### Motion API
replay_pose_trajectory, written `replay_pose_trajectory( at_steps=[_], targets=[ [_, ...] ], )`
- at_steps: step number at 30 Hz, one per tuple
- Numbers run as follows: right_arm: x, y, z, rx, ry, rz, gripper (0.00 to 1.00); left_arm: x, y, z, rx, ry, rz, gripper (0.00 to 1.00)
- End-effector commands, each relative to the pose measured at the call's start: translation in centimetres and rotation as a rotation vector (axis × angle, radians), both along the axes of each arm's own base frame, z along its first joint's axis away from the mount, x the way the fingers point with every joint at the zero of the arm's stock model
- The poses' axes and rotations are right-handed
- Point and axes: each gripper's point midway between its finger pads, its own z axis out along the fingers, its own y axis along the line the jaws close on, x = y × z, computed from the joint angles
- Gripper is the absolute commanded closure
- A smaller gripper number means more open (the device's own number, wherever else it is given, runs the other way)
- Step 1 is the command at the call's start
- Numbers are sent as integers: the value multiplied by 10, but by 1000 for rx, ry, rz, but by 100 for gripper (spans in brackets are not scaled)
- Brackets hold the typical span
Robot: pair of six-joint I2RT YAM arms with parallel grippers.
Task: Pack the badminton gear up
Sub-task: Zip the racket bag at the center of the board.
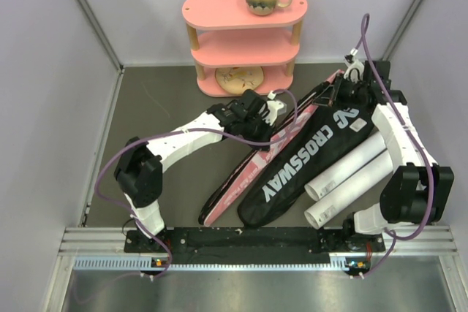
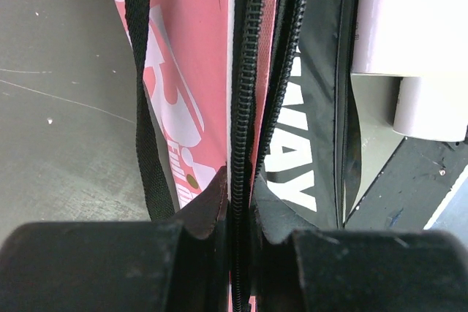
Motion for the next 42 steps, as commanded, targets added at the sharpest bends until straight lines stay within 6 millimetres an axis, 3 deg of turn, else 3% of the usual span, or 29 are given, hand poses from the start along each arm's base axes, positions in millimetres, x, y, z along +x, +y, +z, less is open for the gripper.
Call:
replay_pose_trajectory(
  at_steps=[1,4,7,14,17,22,27,29,30,31,34,38,42],
  targets=[
    [-7,24,15,-13,-100,58,100,-2,-6,33,-118,11,-33,100],
    [-18,39,14,2,-139,67,100,5,-5,35,-130,23,-25,100],
    [-45,59,3,34,-137,92,100,9,-3,35,-130,31,-20,100],
    [-118,136,-29,168,-9,227,100,13,0,33,-120,23,-12,100],
    [-137,146,-36,189,24,257,100,10,1,36,-135,12,-33,100],
    [-141,141,-29,171,-3,259,100,6,0,40,-174,-17,-56,100],
    [-120,121,-26,85,-66,196,100,1,-1,37,-201,7,-51,100],
    [-103,100,-20,98,-63,108,100,-1,2,34,-194,12,-39,100],
    [-99,91,-17,109,-60,68,93,-1,3,35,-194,10,-36,100],
    [-89,78,-13,127,-66,15,69,-3,3,37,-196,7,-36,100],
    [-83,77,9,126,-144,34,49,-4,5,37,-197,11,-33,100],
    [-76,83,17,96,-183,115,43,-6,5,38,-198,13,-42,100],
    [-70,89,12,101,-167,147,50,-6,5,39,-201,8,-43,100]
  ],
)
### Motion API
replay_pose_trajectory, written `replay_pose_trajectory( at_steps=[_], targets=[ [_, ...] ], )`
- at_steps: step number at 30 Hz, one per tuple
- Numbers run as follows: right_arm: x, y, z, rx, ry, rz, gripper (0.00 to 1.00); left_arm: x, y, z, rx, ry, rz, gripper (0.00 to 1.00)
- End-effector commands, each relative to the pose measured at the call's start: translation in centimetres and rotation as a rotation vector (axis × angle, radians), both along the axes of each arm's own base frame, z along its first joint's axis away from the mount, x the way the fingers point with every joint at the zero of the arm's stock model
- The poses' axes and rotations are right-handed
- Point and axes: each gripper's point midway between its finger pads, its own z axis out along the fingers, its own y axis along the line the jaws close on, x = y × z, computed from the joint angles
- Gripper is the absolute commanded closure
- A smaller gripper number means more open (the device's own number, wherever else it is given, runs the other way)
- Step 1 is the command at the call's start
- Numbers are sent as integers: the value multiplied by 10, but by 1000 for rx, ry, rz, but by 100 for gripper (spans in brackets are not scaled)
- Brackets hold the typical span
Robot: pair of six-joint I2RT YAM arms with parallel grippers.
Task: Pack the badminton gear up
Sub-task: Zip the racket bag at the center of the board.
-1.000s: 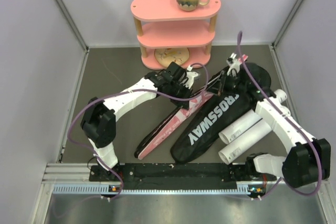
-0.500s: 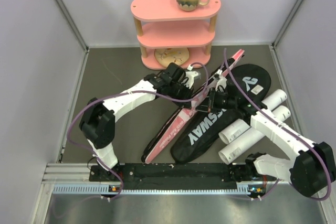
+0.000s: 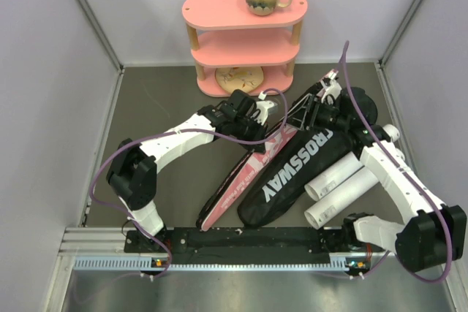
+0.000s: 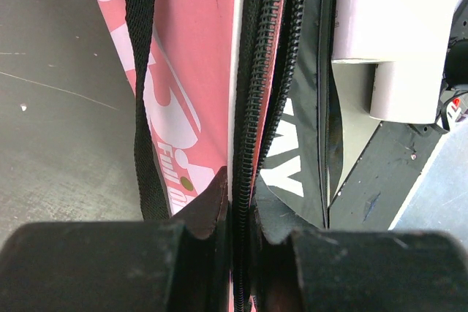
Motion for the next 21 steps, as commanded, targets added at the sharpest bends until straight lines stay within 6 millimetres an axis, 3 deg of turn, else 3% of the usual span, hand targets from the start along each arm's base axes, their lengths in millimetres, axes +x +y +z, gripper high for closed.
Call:
replay_pose_trajectory(
  at_steps=[1,6,13,21],
  targets=[
    [8,11,9,18,-37,72,51,0,-10,41,-117,-77,-31,100],
    [10,13,5,23,-40,77,52,1,-10,43,-119,-82,-35,100],
    [13,21,-2,44,-20,90,65,0,-13,44,-124,-78,-40,100],
    [16,25,-9,37,-5,88,68,-1,-13,47,-125,-83,-44,100]
  ],
)
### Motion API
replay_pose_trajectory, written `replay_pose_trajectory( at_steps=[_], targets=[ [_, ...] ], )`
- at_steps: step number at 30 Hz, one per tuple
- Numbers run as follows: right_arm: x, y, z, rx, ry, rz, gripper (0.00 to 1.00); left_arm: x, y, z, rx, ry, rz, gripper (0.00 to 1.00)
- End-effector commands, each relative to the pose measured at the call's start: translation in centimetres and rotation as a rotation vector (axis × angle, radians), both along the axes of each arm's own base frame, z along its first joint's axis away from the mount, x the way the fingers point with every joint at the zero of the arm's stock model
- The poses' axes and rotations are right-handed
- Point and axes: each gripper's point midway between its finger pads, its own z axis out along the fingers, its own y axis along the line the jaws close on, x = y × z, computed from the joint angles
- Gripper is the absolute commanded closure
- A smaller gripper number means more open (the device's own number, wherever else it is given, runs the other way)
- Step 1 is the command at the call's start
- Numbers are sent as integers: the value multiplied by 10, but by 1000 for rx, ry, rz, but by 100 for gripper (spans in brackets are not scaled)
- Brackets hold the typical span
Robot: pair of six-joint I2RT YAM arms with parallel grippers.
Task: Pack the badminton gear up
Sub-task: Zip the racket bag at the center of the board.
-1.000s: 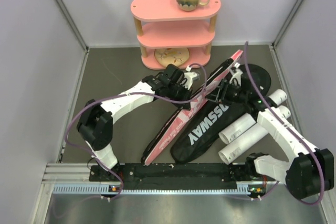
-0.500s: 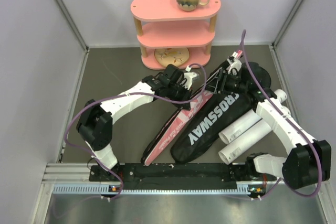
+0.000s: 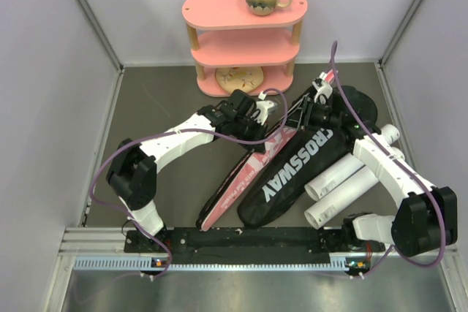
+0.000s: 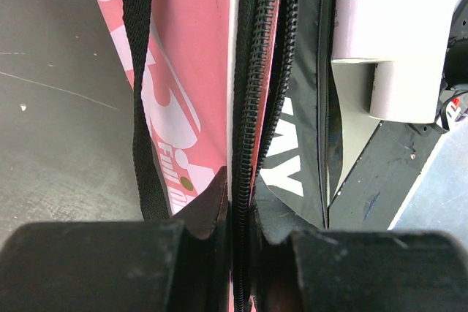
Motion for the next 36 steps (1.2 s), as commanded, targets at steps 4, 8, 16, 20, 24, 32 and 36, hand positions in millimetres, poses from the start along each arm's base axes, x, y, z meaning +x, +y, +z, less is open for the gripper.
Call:
replay_pose_trajectory(
  at_steps=[4,8,16,20,24,32,36],
  targets=[
    [10,9,6,8,-49,5,73,0,-13,47,-124,-83,-41,100],
    [12,11,5,-8,-42,-10,72,-1,-14,49,-125,-86,-41,100],
    [15,13,3,-77,-34,-68,68,0,-13,47,-95,-95,-29,100],
    [17,14,2,-92,-33,-89,75,-2,-14,47,-97,-97,-35,100],
    [16,12,7,-91,-44,-97,86,-4,-14,47,-95,-102,-42,100],
    [1,17,9,-82,-88,-2,100,-5,-12,61,-184,-34,-50,86],
    [-5,20,7,-68,-136,61,100,-8,-14,96,-334,5,-90,53]
  ],
)
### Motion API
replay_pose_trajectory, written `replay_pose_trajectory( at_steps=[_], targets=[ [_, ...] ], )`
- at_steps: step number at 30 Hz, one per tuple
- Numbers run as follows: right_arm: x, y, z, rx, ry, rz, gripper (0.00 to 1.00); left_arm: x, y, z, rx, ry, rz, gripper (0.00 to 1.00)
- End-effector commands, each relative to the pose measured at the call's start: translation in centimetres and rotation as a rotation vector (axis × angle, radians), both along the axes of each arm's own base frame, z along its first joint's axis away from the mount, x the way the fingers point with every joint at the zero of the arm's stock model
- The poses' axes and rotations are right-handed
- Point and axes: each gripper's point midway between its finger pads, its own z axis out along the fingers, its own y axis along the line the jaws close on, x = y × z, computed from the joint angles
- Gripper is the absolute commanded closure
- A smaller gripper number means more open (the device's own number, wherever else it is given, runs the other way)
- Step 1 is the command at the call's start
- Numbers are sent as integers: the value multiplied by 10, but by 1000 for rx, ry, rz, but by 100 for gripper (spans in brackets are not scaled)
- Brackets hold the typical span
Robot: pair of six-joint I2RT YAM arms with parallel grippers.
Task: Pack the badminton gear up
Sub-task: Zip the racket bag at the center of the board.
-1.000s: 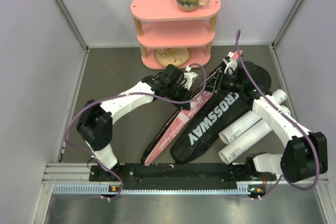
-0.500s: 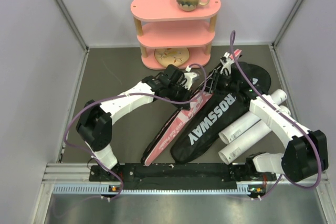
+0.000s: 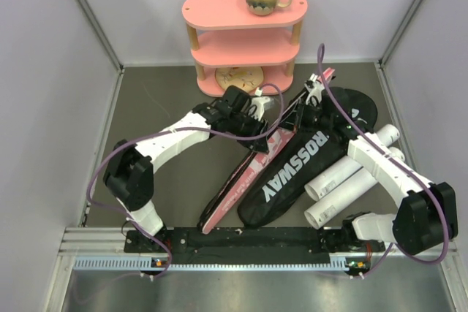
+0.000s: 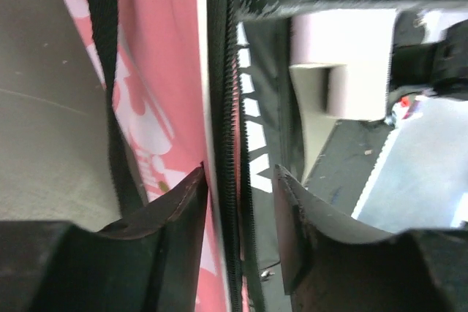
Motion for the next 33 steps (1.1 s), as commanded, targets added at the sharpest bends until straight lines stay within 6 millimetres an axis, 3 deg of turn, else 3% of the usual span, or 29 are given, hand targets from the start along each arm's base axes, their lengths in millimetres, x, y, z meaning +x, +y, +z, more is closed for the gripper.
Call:
replay_pose_trajectory(
  at_steps=[1,4,7,8,9,10,11,12,16,20,27,31,32,33],
  targets=[
    [-6,9,22,38,-134,99,100,-4,-16,94,-309,-61,-88,44],
    [-6,9,22,54,-146,95,100,18,-20,113,-358,-111,-34,43],
    [-7,12,19,75,-139,102,100,56,-29,123,-380,-190,114,43],
    [-6,13,21,82,-151,104,100,69,-36,112,-367,-180,141,43],
    [-8,14,22,95,-148,108,100,79,-41,123,-389,-188,172,43],
    [-8,14,22,99,-148,108,100,88,-46,121,-387,-186,192,43],
    [-8,15,23,105,-156,111,100,100,-52,105,-367,-164,208,44],
    [-9,16,24,111,-156,112,100,108,-58,115,-385,-176,214,44],
    [-10,13,29,109,-171,102,100,117,-85,95,-393,-108,146,42],
    [-13,13,31,110,-178,109,100,119,-95,90,-410,-118,108,39],
    [-11,11,30,95,-184,105,100,106,-112,84,-446,-90,-18,44],
    [-9,11,29,84,-188,104,100,104,-119,73,-430,-88,-58,59],
    [-9,10,28,77,-189,108,100,103,-122,77,-439,-101,-80,76],
    [-10,12,26,73,-183,117,100,105,-123,77,-438,-107,-84,87]
  ],
)
